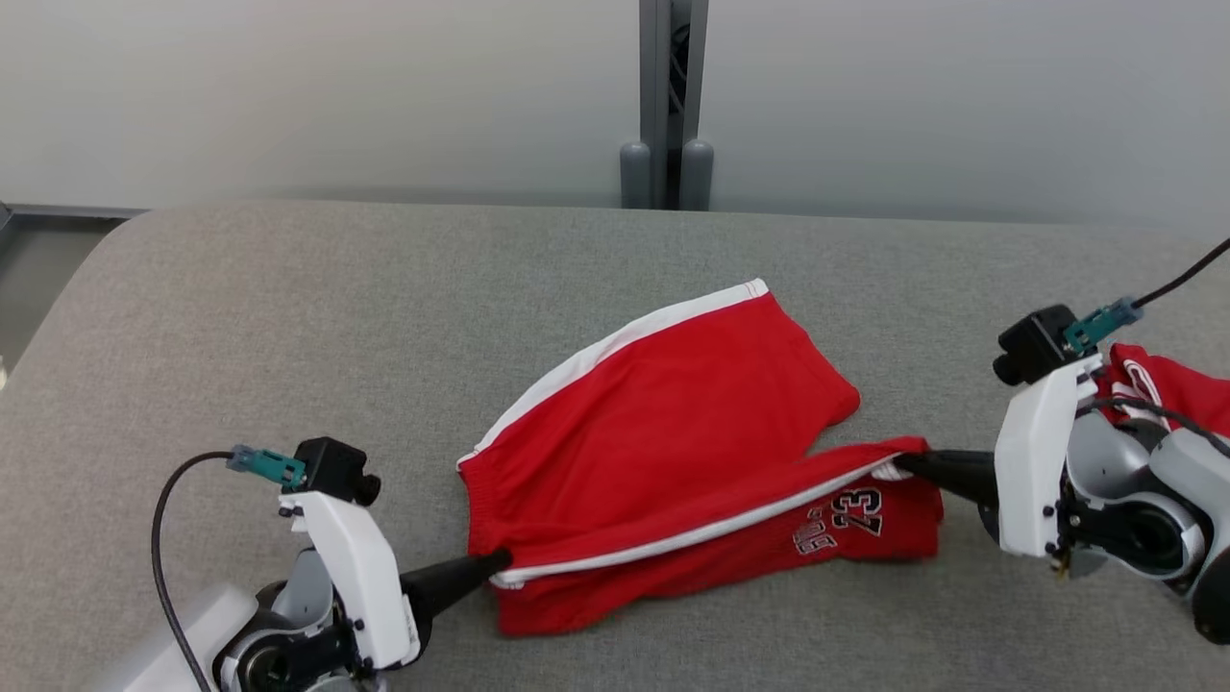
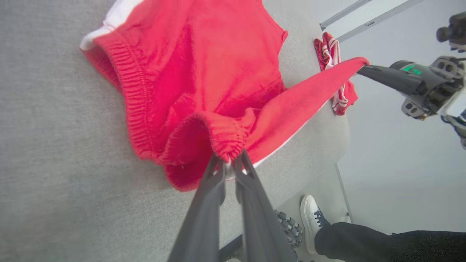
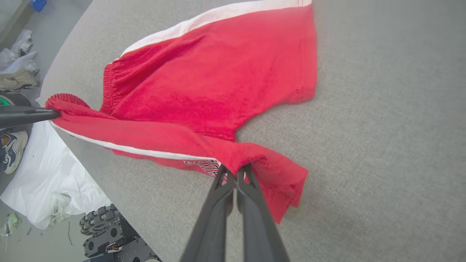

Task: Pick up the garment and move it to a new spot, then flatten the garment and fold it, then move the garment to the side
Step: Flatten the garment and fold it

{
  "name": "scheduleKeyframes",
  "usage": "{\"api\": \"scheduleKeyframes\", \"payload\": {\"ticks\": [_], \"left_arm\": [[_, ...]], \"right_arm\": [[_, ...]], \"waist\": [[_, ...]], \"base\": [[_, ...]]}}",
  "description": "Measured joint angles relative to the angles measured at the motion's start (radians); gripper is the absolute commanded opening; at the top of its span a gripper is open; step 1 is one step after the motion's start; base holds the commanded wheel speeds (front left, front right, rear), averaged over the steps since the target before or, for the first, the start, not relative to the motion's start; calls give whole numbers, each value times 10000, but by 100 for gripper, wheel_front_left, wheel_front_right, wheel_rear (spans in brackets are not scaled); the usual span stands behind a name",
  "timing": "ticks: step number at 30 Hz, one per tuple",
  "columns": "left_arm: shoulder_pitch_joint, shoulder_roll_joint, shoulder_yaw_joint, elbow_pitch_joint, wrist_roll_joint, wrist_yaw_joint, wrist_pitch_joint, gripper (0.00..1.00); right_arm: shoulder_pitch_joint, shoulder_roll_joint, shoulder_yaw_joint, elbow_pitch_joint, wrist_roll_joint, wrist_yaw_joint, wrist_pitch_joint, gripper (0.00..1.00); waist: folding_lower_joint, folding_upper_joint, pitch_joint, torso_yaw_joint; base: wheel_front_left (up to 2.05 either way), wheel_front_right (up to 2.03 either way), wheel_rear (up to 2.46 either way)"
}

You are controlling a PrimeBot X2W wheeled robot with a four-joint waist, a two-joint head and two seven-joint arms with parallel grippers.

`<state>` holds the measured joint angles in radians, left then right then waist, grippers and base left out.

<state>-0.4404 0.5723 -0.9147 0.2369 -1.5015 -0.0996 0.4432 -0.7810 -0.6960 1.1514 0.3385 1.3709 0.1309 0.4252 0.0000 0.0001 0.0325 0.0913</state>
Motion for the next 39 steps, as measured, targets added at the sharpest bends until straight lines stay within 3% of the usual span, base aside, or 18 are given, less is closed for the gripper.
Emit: {"api": "scheduleKeyframes", "payload": {"ticks": [16,28,39], "left_arm": [[-1184,-1630,1384,1967,-1185,-236,-884,0],[-1897,-2658,1818,2861,-1032,-290,-1824,0],[-2252,-3388,2006,3388,-809,-299,-2504,1]], "right_arm": [[-1942,483,27,1463,-744,0,-1104,0],[-3280,876,750,2378,-1496,0,-2424,0],[-4038,1210,1168,3413,-1680,0,-2717,0]], "waist": [[0,-1,1566,627],[0,-1,2375,1194],[0,0,3021,1662]], "base": [[0,0,0],[0,0,0],[0,0,0]]}}
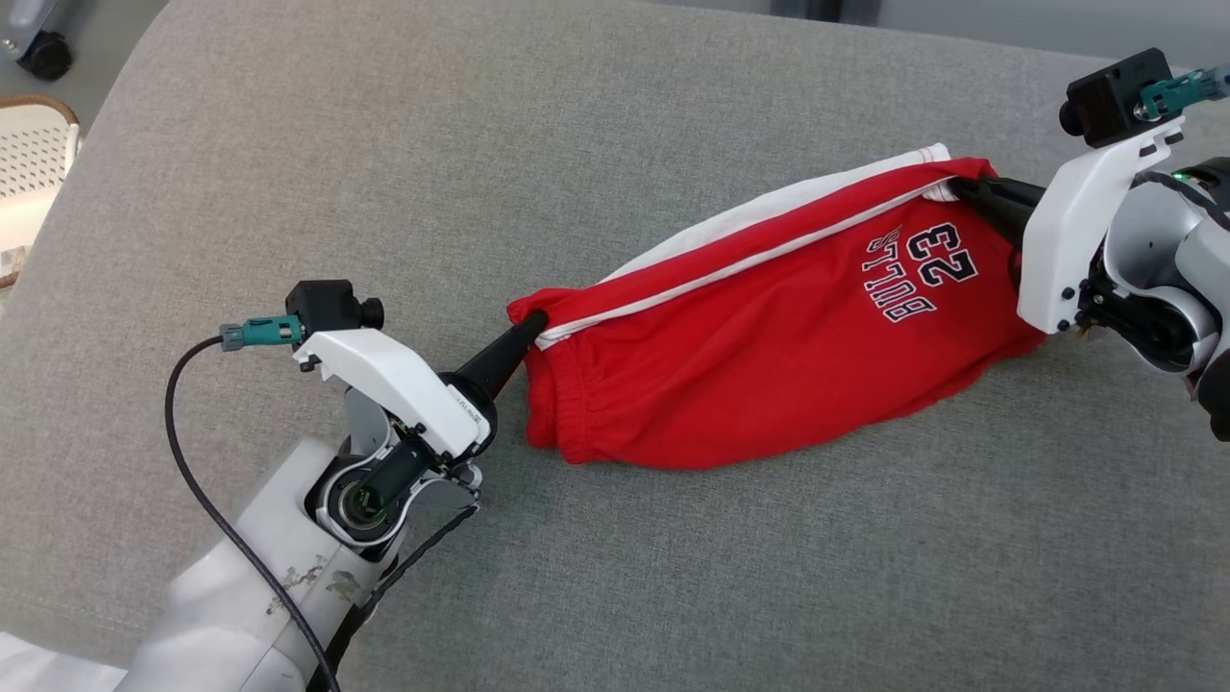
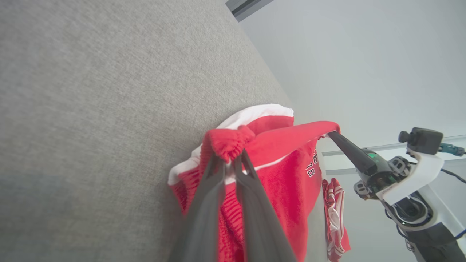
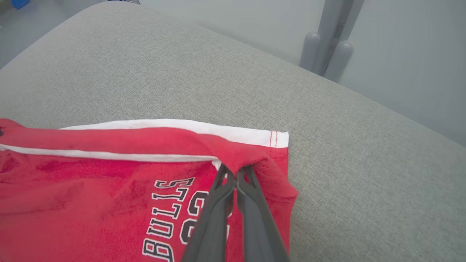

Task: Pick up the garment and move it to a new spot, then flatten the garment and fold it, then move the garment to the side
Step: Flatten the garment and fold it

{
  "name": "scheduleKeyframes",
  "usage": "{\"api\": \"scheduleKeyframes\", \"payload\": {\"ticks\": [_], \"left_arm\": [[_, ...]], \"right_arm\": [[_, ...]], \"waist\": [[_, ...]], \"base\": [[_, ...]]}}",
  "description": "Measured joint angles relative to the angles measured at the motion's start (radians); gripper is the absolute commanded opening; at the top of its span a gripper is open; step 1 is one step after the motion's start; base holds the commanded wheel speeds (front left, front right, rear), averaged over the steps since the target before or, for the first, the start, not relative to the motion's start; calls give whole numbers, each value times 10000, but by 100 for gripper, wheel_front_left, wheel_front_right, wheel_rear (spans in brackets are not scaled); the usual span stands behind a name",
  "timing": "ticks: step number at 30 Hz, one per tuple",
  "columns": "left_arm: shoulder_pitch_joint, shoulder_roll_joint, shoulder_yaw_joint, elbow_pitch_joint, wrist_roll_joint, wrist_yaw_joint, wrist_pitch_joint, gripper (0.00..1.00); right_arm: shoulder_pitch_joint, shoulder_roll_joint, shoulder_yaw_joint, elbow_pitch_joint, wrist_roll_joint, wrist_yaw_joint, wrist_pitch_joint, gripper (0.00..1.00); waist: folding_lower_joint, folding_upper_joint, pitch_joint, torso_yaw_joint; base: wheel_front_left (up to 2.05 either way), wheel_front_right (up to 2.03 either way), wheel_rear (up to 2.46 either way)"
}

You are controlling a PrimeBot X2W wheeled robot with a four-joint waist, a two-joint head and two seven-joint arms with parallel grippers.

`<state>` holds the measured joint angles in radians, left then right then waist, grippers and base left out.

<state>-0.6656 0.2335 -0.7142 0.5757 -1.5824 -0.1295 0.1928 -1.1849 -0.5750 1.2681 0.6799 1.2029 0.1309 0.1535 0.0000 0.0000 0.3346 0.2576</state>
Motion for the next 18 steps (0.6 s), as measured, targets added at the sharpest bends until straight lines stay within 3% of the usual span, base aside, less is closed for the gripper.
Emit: {"api": "scheduleKeyframes", "payload": {"ticks": [14,15,16,17,18], "left_arm": [[-449,-656,63,59,251,0,-589,0],[-452,-681,56,98,267,0,-625,16],[-470,-723,63,182,309,0,-725,35],[-470,-723,63,182,309,0,-725,82],[-597,-817,96,359,355,0,-915,100]], "right_arm": [[-453,27,104,729,213,0,136,0],[-471,31,104,823,221,0,132,14],[-508,54,104,913,280,0,123,75],[-508,54,104,913,280,0,123,100],[-577,130,100,1116,449,0,128,100]], "waist": [[0,0,671,406],[0,0,708,420],[0,0,742,432],[0,0,742,432],[0,0,794,445]], "base": [[0,0,0],[0,0,0],[0,0,0],[0,0,0],[0,0,0]]}}
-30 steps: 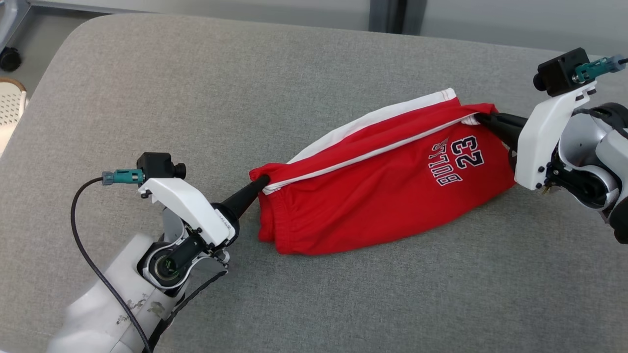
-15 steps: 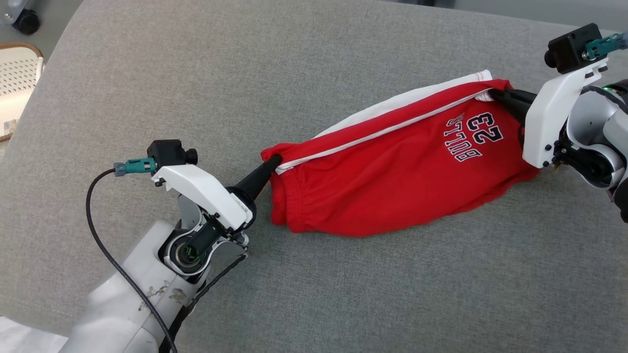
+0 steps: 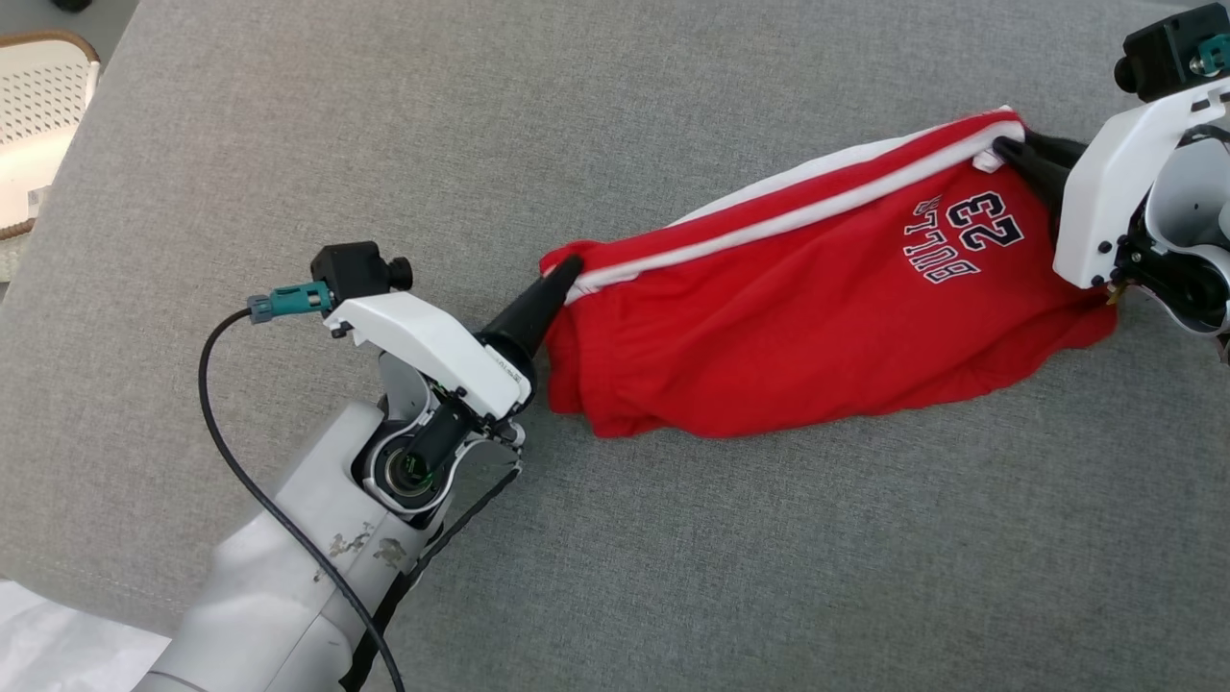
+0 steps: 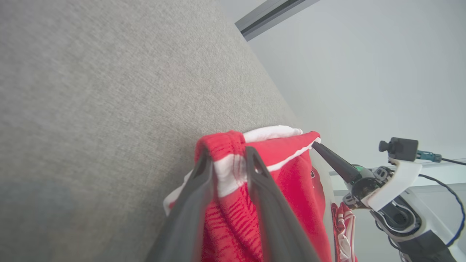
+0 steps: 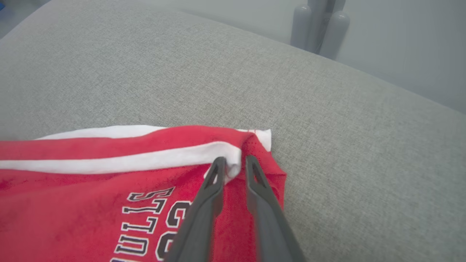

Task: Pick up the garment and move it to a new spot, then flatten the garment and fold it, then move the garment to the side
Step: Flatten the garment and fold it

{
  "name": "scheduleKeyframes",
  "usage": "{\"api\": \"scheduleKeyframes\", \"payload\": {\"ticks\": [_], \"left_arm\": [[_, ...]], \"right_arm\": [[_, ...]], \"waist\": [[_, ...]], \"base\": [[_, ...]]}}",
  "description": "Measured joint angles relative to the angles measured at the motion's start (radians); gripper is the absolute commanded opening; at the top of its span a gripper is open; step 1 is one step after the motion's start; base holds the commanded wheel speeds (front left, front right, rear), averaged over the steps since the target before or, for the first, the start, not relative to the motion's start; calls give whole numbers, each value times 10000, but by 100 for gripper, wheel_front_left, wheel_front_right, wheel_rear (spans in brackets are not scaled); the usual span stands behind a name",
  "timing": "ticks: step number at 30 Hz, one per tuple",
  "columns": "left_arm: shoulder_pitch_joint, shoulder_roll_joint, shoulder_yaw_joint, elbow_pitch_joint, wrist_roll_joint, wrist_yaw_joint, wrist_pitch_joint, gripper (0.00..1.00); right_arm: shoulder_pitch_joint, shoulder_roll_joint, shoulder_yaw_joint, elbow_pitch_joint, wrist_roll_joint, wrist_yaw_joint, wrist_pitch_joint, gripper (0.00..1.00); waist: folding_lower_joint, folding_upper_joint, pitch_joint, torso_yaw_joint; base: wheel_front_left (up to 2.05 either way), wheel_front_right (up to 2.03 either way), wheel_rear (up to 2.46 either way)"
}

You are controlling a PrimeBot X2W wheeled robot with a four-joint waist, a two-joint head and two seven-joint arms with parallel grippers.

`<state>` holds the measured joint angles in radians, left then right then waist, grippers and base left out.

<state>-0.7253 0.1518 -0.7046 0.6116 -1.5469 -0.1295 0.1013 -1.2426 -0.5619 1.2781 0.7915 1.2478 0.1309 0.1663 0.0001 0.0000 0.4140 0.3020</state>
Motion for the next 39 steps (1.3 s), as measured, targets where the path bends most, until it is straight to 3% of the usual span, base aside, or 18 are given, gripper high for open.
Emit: {"api": "scheduleKeyframes", "payload": {"ticks": [15,24,26,30,32,35,39], "left_arm": [[-236,-50,130,535,629,0,-1682,100],[-179,370,-19,790,2385,-2,-3582,100],[-35,447,520,752,3043,-2,-3603,100],[688,410,2621,157,5323,4,-3628,100],[1376,98,3530,-305,6497,82,-3626,100],[2195,-290,4684,-1191,8364,211,-3628,100],[3428,-761,5818,-2054,10176,209,-3626,100]], "right_arm": [[50,330,21,1070,12,-2,-288,100],[842,472,-182,1206,132,0,-2765,100],[1081,500,-230,1244,117,0,-3486,100],[1557,570,-715,1406,-92,-2,-4232,100],[1719,623,-1536,1315,-602,-2,-4255,100],[2113,548,-3624,752,-2017,0,-4295,100],[4221,874,-6454,-405,-4100,-2,-4307,100]], "waist": [[0,0,-260,-144],[0,0,-1115,-468],[-1,0,-1356,-598],[0,0,-1852,-897],[-1,0,-2089,-1067],[0,0,-2416,-1349],[0,0,-2873,-1704]], "base": [[0,0,0],[0,0,0],[0,0,0],[0,0,0],[0,0,0],[0,0,0],[0,0,0]]}}
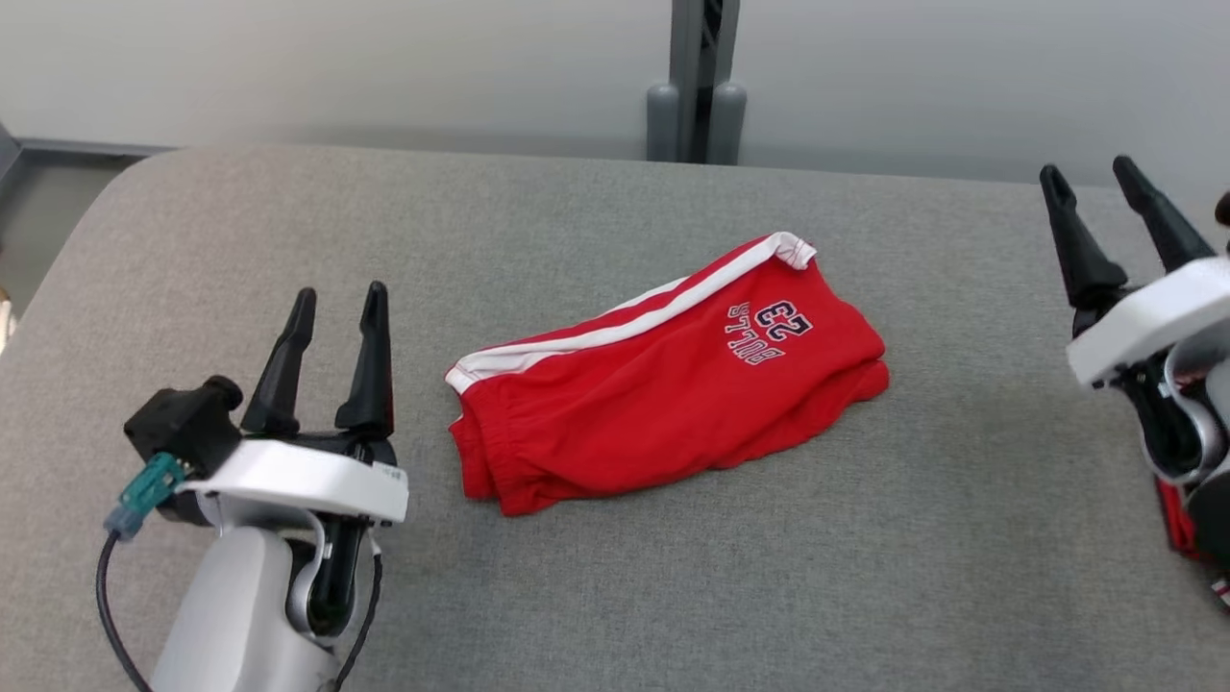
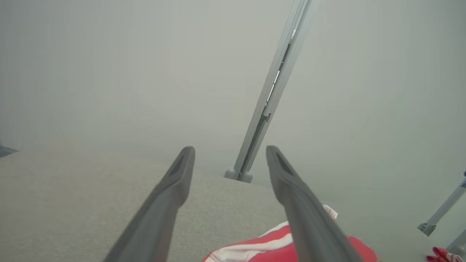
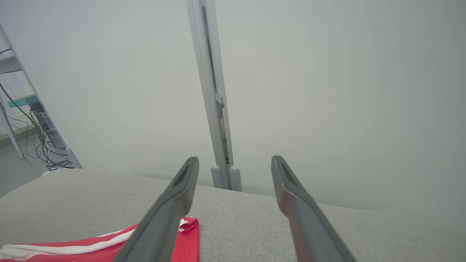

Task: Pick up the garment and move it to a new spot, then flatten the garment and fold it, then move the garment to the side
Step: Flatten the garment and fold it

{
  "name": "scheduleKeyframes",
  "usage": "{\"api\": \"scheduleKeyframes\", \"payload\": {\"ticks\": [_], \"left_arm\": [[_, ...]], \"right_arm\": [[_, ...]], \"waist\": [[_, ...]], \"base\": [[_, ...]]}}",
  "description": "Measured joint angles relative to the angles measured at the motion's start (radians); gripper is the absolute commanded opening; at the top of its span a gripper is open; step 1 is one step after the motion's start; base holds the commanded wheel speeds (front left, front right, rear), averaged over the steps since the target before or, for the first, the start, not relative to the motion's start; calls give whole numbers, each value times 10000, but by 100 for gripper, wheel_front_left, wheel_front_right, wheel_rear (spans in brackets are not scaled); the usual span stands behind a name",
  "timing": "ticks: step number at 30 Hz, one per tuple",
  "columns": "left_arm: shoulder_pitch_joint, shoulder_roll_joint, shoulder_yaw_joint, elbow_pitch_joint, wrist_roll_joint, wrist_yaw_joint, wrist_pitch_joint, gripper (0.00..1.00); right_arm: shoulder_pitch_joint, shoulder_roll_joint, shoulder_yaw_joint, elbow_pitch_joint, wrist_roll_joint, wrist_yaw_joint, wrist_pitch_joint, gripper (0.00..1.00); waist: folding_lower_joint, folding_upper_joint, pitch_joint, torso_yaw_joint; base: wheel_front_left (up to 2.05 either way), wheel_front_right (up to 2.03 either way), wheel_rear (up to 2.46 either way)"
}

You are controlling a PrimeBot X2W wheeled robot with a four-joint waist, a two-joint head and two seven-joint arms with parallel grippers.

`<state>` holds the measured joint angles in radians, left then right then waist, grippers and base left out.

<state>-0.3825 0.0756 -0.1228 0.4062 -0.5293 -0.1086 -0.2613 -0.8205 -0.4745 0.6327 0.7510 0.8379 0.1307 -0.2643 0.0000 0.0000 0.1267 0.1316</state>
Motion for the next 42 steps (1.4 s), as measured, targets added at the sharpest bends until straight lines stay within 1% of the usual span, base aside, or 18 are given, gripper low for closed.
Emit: {"api": "scheduleKeyframes", "payload": {"ticks": [2,5,8,11,14,17,19,22,26,29,31,33,34,35,38,41,42], "left_arm": [[479,-115,426,-412,763,-4,-2,100],[1170,-244,966,-934,1567,-46,0,100],[1848,-242,1398,-1404,1958,-46,-2,100],[2431,-268,1430,-1774,1973,92,-2,100],[2934,-261,1417,-2015,1987,318,-2,100],[3277,-268,1262,-2121,2265,474,-2,100],[3421,-267,1164,-2155,2435,593,-2,100],[3704,-265,943,-1875,2360,750,-2,100],[3803,-270,717,-1678,2370,792,-2,100],[3799,-267,686,-1655,2372,834,-2,100],[3767,-267,685,-1649,2349,851,-2,100],[3735,-265,660,-1634,2330,849,-2,100],[3728,-265,606,-1624,2330,846,-2,100],[3719,-267,581,-1613,2330,844,-2,100],[3662,-272,462,-1574,2316,826,-2,100],[3561,-270,334,-1538,2284,823,-2,100],[3551,-261,290,-1522,2274,825,-2,100]], "right_arm": [[1024,364,-1367,-717,-897,0,-2,100],[2551,1045,-2930,-1716,-2027,0,0,100],[3810,1687,-3885,-2573,-2871,0,0,100],[4798,2291,-4548,-3037,-3241,0,0,100],[5500,2727,-4947,-3352,-3475,0,0,100],[5955,3060,-5051,-3519,-3636,0,0,100],[6165,3206,-5135,-3563,-3800,0,0,100],[6364,3425,-5517,-3568,-4196,-2,0,100],[6527,3714,-5689,-3567,-4454,-2,0,100],[6598,3779,-5799,-3568,-4533,-2,0,100],[6607,3795,-5710,-3509,-4512,-2,0,100],[6558,3818,-5400,-3173,-4207,-2,-2,100],[6436,3847,-4997,-2499,-3739,0,8,100],[6308,3871,-4869,-2171,-3335,0,198,100],[5721,4021,-4627,-1526,-1726,-2,920,100],[5084,4096,-4567,-1101,-424,-2,1528,100],[4894,4094,-4539,-872,-157,-2,1758,100]], "waist": [[0,0,-233,-167],[0,0,-564,-402],[0,0,-870,-615],[0,0,-1094,-814],[0,0,-1225,-942],[0,0,-1234,-999],[0,0,-1235,-1011],[0,0,-1243,-1023],[0,0,-1227,-998],[0,0,-1221,-929],[0,0,-1212,-872],[0,0,-1199,-800],[0,0,-1180,-720],[0,0,-1166,-676],[0,0,-1080,-520],[0,0,-937,-323],[0,0,-884,-246]], "base": [[0,0,0],[0,0,0],[0,0,0],[0,0,0],[0,0,0],[0,0,0],[0,0,0],[0,0,0],[0,0,0],[0,0,0],[0,0,0],[0,0,0],[0,0,0],[0,0,0],[0,0,0],[0,0,0],[0,0,0]]}}
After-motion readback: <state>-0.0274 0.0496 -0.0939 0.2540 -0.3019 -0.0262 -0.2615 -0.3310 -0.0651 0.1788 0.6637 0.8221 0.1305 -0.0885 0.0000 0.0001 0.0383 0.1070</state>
